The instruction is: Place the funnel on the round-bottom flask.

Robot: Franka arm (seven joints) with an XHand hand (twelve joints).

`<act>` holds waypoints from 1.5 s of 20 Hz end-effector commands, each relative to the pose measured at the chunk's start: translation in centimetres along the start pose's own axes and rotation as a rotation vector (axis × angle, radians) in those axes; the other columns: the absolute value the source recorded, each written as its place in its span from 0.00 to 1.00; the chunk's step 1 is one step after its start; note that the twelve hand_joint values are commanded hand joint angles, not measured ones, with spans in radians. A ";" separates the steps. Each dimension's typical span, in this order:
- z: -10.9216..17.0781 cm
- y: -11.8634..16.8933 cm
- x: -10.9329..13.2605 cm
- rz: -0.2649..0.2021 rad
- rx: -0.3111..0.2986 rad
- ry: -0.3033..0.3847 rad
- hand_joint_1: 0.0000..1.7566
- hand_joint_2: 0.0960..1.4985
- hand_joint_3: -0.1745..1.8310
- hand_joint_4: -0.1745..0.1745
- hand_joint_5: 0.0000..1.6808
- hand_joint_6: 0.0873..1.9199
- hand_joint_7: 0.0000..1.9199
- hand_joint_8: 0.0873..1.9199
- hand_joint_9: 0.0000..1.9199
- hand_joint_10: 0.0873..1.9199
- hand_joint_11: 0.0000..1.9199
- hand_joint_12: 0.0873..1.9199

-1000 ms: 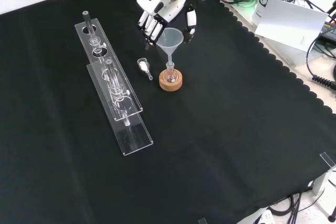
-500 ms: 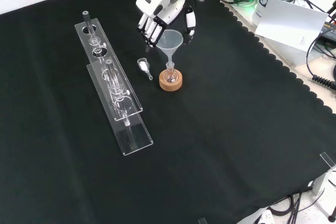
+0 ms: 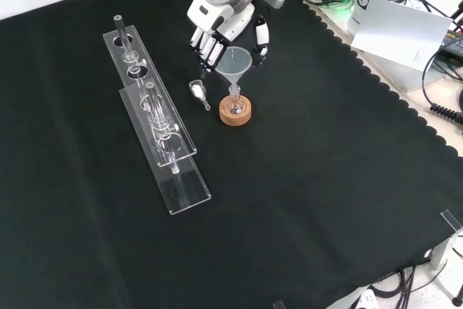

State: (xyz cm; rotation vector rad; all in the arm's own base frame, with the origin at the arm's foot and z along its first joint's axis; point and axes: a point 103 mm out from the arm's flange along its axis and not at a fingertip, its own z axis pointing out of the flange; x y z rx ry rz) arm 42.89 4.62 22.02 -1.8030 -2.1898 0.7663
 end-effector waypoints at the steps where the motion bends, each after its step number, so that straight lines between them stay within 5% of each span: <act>1: 0.2 0.2 -0.1 0.003 -0.001 -0.010 0.48 0.42 0.42 0.42 0.30 0.00 0.20 0.33 0.29 0.27 0.16 0.68; 17: 1.1 0.7 1.2 0.004 0.044 0.006 0.48 0.38 0.44 0.39 0.26 0.00 0.13 0.34 0.23 0.30 0.12 0.69; 22: 1.1 0.4 1.0 0.003 0.020 0.006 0.47 0.36 0.44 0.38 0.20 0.00 0.03 0.33 0.16 0.33 0.06 0.72; 30: 1.6 0.0 0.9 0.016 0.001 -0.010 0.46 0.36 0.41 0.39 0.12 0.00 0.00 0.09 0.02 0.36 0.00 0.72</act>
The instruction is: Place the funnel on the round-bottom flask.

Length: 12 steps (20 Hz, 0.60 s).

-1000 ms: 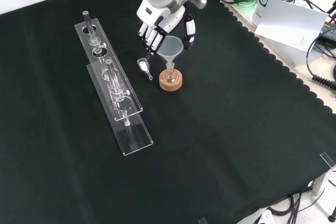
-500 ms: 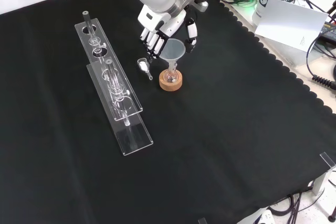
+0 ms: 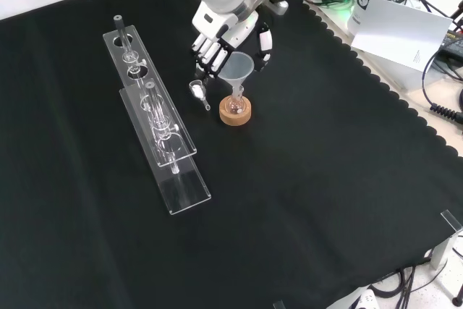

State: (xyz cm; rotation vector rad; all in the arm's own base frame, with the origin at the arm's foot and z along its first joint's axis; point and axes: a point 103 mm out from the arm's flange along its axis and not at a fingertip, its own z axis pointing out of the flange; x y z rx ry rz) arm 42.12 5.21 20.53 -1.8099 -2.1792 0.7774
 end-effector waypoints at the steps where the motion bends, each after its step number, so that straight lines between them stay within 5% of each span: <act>1: 0.1 -0.1 0.0 0.006 -0.003 -0.006 0.46 0.35 0.41 0.39 0.12 0.00 0.00 0.08 0.02 0.36 0.00 0.71; 12: 0.3 -0.1 -0.1 -0.017 0.017 0.020 0.43 0.35 0.37 0.39 0.06 0.00 0.00 0.01 0.00 0.34 0.00 0.68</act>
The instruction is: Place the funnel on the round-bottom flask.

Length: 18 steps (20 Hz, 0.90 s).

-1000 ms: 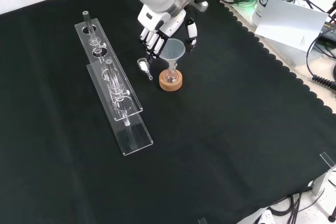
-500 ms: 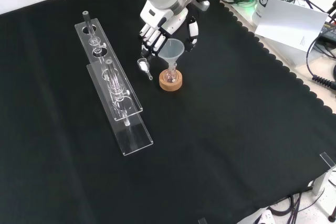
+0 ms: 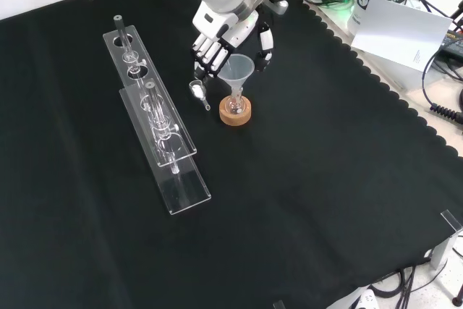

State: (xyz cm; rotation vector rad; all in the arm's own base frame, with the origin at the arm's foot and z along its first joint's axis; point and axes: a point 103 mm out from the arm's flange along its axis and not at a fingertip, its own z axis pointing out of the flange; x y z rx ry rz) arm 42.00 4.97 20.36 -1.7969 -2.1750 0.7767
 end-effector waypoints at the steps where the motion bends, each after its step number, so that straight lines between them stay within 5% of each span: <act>1: 0.1 -0.1 0.1 -0.013 0.010 0.019 0.42 0.35 0.36 0.39 0.05 0.00 0.00 0.00 0.00 0.33 0.00 0.68; 7: 0.3 0.0 0.1 -0.021 0.015 0.025 0.34 0.37 0.26 0.39 0.01 0.00 0.00 0.00 0.00 0.30 0.00 0.67; 18: 0.7 -0.4 -0.5 -0.019 0.022 0.014 0.33 0.37 0.25 0.39 0.00 0.00 0.00 0.00 0.00 0.29 0.00 0.67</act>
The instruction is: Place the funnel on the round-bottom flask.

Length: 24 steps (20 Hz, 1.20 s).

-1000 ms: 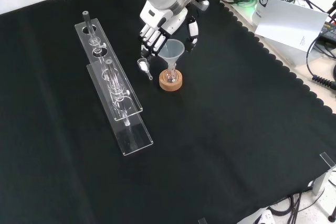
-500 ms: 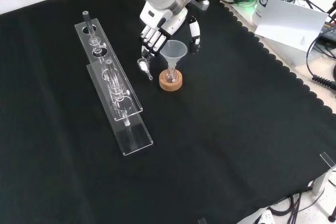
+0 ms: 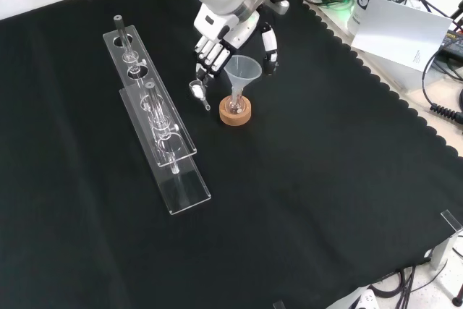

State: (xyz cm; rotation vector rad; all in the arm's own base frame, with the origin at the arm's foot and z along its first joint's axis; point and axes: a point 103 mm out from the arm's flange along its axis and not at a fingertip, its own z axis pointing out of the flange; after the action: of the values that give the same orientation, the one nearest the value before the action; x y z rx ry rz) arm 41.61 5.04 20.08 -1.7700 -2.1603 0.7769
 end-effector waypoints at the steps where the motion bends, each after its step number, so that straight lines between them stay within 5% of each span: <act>1: 0.3 -0.3 -0.9 -0.013 0.002 0.005 0.33 0.37 0.25 0.39 0.00 0.00 0.00 0.00 0.00 0.29 0.00 0.67; 24: 1.5 -0.8 -1.7 0.016 -0.101 -0.139 0.42 0.40 0.24 0.38 0.00 0.00 0.00 0.00 0.00 0.34 0.00 0.67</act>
State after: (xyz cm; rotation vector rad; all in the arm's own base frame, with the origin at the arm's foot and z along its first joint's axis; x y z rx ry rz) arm 40.39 2.72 19.64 -1.8341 -2.2993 0.8191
